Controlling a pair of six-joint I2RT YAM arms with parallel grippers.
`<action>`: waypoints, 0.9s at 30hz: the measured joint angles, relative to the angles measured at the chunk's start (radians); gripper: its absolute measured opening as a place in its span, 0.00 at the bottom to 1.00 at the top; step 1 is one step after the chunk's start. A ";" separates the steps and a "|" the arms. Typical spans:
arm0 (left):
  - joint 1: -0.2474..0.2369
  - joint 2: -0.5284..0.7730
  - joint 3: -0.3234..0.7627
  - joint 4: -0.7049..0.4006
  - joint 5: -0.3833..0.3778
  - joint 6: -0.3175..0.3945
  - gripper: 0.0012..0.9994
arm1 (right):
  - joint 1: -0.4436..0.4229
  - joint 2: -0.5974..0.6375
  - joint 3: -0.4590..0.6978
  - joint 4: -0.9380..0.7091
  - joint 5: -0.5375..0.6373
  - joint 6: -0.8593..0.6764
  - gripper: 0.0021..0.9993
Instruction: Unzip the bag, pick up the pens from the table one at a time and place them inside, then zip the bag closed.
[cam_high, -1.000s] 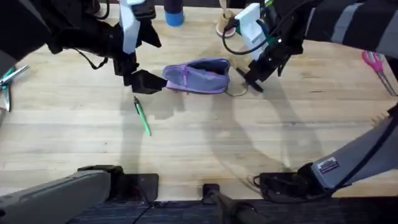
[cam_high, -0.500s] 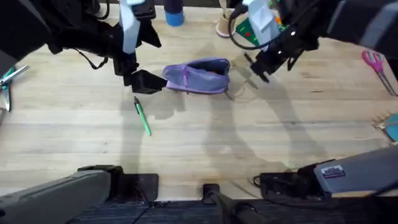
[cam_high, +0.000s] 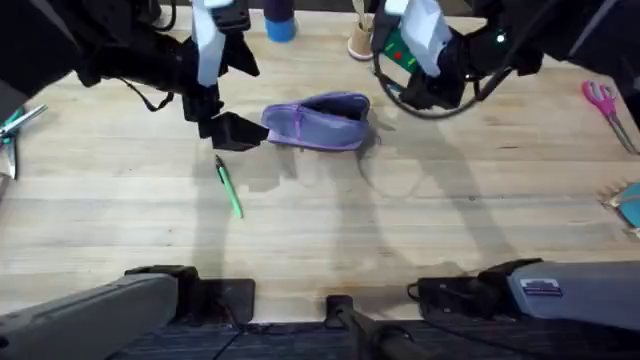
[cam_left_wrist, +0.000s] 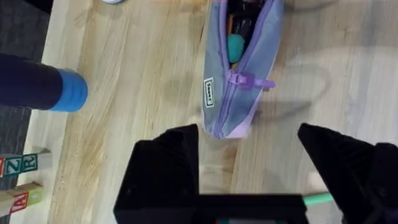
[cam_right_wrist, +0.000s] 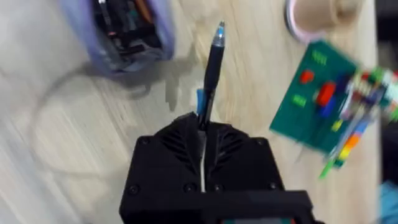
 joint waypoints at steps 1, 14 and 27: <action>0.000 0.000 0.000 0.000 0.000 0.000 0.99 | 0.010 -0.001 0.000 0.000 -0.004 -0.048 0.03; 0.000 0.000 0.000 0.000 0.000 0.000 0.99 | 0.137 -0.002 0.000 -0.021 -0.006 -0.345 0.03; 0.000 0.000 0.000 0.003 0.000 0.000 0.99 | 0.199 0.103 0.000 0.035 -0.009 -0.360 0.03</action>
